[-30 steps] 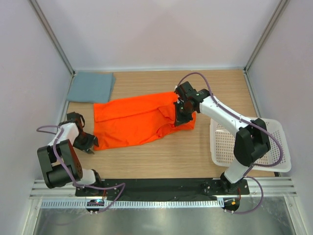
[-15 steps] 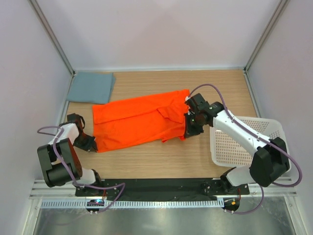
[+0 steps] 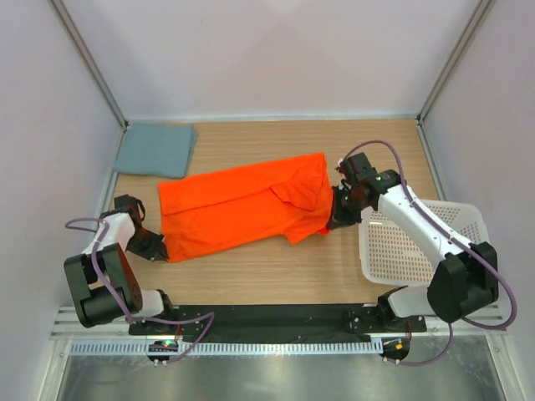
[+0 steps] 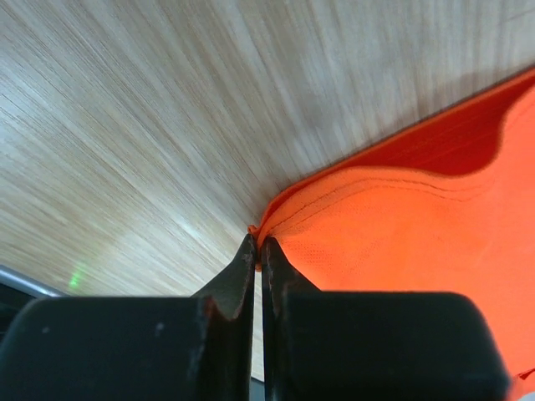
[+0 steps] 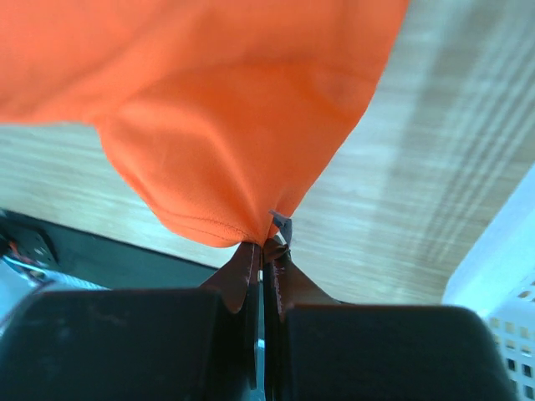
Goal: Fold and stack the t-shirts
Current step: Fold the tshirt
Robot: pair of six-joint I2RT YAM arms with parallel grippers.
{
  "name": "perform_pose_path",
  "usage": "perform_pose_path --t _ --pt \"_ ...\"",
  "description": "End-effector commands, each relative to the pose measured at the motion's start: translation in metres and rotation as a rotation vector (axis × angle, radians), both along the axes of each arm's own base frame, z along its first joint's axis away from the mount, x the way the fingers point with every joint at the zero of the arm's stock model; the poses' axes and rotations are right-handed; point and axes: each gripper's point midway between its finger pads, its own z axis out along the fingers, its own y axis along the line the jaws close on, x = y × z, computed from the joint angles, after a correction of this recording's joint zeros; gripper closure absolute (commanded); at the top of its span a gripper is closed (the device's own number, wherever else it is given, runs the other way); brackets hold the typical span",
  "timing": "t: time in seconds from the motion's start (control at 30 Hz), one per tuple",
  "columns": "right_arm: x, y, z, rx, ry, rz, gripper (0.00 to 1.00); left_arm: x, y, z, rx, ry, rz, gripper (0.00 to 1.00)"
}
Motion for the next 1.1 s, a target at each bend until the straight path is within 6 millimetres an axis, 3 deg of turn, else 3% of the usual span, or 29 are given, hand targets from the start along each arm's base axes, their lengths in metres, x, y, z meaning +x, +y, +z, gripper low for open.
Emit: perform_pose_path --t 0.0,0.03,0.07,0.17,0.3,0.53,0.63,1.07 --pt "0.043 0.0 0.036 0.045 -0.108 -0.002 0.99 0.009 0.007 0.015 0.022 -0.028 -0.047 1.0" --pt "0.05 0.0 0.032 0.029 -0.088 0.0 0.99 0.011 0.007 0.017 0.021 -0.031 -0.051 1.0" --pt "0.064 0.002 0.044 0.034 -0.122 0.003 0.98 0.011 0.007 0.018 0.018 -0.024 -0.054 1.0" --pt "0.089 0.004 0.046 0.015 -0.129 0.013 0.98 0.02 0.011 0.028 0.024 -0.036 -0.08 1.0" --pt "0.117 0.006 0.044 0.006 -0.136 0.008 0.99 0.045 0.016 0.048 0.028 -0.106 -0.15 1.0" --pt "0.155 0.011 0.044 0.002 -0.143 0.005 0.99 0.077 0.013 0.052 -0.019 -0.117 -0.293 1.0" --pt "0.176 0.014 0.053 0.01 -0.173 -0.001 0.99 0.092 0.013 0.051 -0.021 -0.101 -0.321 1.0" --pt "0.209 0.015 0.029 -0.017 -0.149 -0.003 0.98 0.13 0.02 0.052 -0.012 -0.102 -0.348 1.0"
